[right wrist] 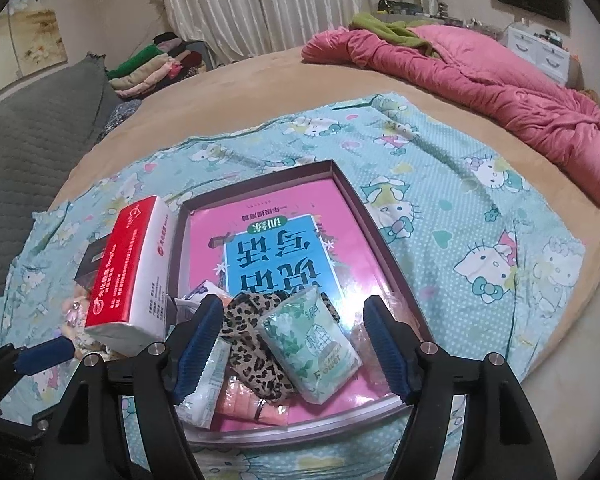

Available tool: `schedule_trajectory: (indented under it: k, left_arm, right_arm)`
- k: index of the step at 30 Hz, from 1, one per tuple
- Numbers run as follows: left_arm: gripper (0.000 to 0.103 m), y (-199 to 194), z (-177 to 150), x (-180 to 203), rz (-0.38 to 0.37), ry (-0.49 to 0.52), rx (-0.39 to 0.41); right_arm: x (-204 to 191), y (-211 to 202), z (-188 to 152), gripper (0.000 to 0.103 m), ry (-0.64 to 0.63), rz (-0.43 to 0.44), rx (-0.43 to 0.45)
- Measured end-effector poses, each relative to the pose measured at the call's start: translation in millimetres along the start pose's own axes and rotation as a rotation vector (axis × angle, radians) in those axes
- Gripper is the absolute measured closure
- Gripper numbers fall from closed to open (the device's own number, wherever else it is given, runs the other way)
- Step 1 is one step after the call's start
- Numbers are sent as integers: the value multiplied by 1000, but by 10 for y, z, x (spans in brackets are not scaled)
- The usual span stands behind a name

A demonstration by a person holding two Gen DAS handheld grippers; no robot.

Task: Organize soft objects
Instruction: 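Withdraw both tools from the tray back toward the pile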

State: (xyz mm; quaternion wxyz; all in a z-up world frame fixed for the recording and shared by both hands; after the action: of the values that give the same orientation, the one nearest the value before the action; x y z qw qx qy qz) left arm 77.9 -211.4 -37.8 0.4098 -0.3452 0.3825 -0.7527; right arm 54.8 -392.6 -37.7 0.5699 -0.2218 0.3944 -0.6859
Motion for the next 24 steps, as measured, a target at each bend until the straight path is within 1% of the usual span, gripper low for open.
schedule_trajectory:
  k: [10, 18, 24]
  left_arm:
    - [17, -260, -11, -158, 25, -26, 46]
    - [17, -462, -36, -291, 40, -42, 78]
    - [17, -622, -59, -497, 80, -64, 108]
  right_arm:
    - [-157, -169, 41, 28, -41, -8, 26]
    - [-384, -307, 60, 28, -86, 1, 42]
    - [-599, -391, 59, 28, -127, 13, 54]
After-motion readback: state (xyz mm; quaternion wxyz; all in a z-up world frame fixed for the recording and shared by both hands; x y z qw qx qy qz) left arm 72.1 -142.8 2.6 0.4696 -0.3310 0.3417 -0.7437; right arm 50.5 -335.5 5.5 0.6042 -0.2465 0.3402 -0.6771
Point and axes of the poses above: each gripper's, at about its wrist camera, not at the fingertips, and y roughly the way its jaws point, x to its right, z to its top, the point moved 5 cm from there along y, roughly the way its jaws point, and after that the axes turned 3 degrees about -x, right-handed, at the moved point
